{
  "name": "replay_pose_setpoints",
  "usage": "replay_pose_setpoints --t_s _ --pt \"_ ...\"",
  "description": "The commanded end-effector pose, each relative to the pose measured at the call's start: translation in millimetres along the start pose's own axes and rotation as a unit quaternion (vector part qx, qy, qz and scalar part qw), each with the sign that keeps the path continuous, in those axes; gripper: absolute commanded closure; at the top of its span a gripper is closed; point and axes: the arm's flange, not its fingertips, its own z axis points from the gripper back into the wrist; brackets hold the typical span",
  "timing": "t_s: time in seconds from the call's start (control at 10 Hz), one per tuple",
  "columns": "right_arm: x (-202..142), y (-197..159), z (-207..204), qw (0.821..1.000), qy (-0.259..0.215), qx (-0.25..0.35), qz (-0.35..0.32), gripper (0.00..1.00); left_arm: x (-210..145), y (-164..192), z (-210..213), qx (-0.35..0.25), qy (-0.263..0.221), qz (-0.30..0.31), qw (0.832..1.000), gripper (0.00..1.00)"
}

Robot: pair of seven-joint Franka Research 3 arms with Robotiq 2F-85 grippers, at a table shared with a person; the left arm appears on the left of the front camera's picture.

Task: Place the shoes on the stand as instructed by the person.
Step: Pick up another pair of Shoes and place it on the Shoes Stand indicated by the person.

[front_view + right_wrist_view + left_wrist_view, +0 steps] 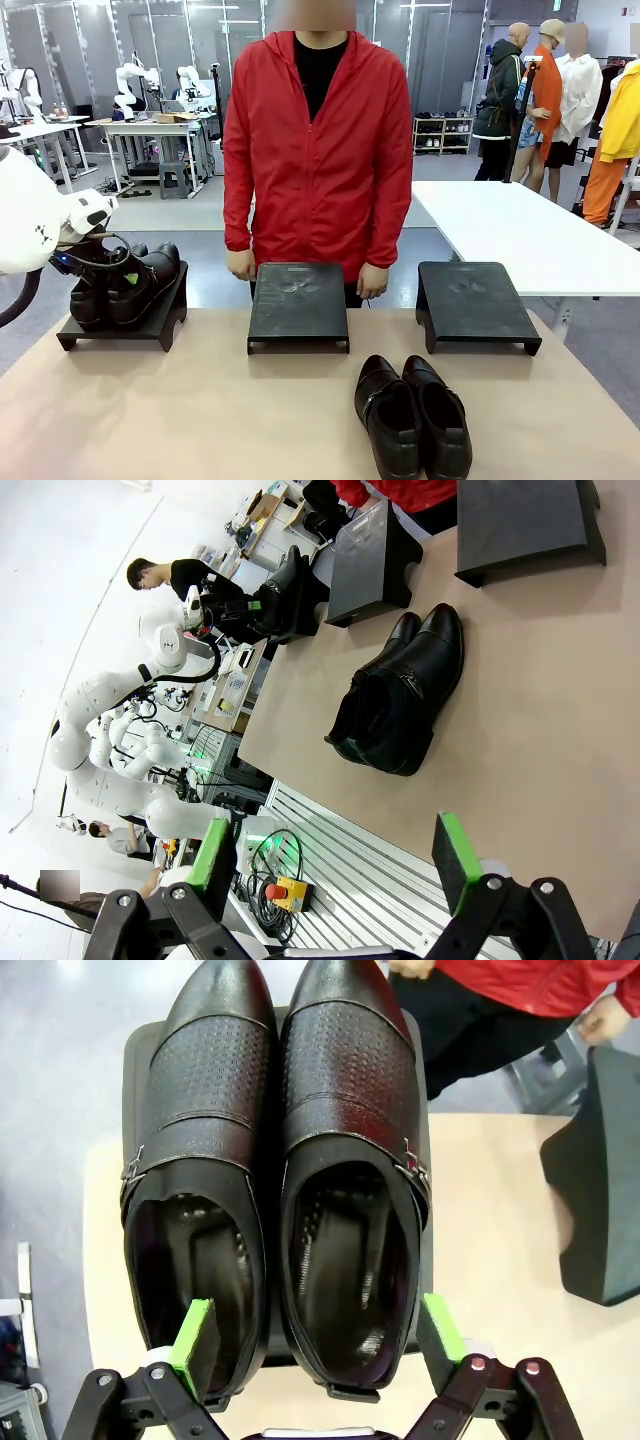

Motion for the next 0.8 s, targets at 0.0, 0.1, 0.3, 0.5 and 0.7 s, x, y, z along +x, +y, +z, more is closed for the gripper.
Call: replay_pose_setpoints --t_s 0.0,0.1,0.3,0.5,0.7 --pt "0.7 1.6 2.2 1.0 -0.004 0.004 0.009 0.0 3.5 3.8 -2.2 -0.008 -0.007 0.005 1.0 0.0" --pt "0.7 1.6 2.2 1.0 -0.004 0.004 0.009 0.0 3.5 3.8 -2.2 -0.008 -0.007 0.005 1.0 0.0" --pt "0.7 1.6 2.2 1.0 -0.004 0.004 0.009 0.0 3.5 3.8 -2.2 -0.008 -0.007 0.005 1.0 0.0" --pt "0.7 1.6 2.2 1.0 -0.004 0.004 0.009 0.0 3.5 3.8 -2.2 -0.008 -0.007 0.005 1.0 0.0" --pt "0.7 1.6 2.2 1.0 -0.004 0.004 0.009 0.0 5.2 8.5 36.8 -0.018 0.002 0.002 1.0 0.0"
